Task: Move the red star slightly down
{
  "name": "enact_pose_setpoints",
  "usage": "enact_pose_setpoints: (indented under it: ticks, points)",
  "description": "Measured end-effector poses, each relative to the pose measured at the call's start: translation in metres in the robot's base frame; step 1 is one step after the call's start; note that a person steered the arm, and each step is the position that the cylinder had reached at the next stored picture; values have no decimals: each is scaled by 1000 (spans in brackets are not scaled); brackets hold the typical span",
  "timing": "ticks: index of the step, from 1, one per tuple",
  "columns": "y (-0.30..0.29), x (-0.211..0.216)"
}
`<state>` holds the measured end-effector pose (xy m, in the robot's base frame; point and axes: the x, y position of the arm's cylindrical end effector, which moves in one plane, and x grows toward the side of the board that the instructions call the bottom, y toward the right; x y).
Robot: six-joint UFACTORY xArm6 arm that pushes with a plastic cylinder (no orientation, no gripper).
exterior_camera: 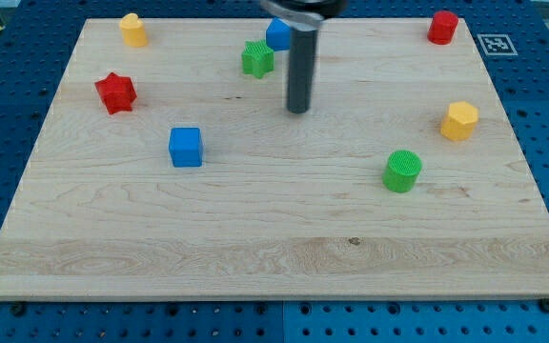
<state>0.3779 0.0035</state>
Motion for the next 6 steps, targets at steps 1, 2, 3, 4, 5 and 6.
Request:
enact_pose_setpoints:
  ticks: [1,2,3,4,5,6]
  points:
    - [-44,-17]
    - [-72,-32]
    - [-83,-32]
    - [-126,-38]
    - [-171,-47]
    - [-181,-51]
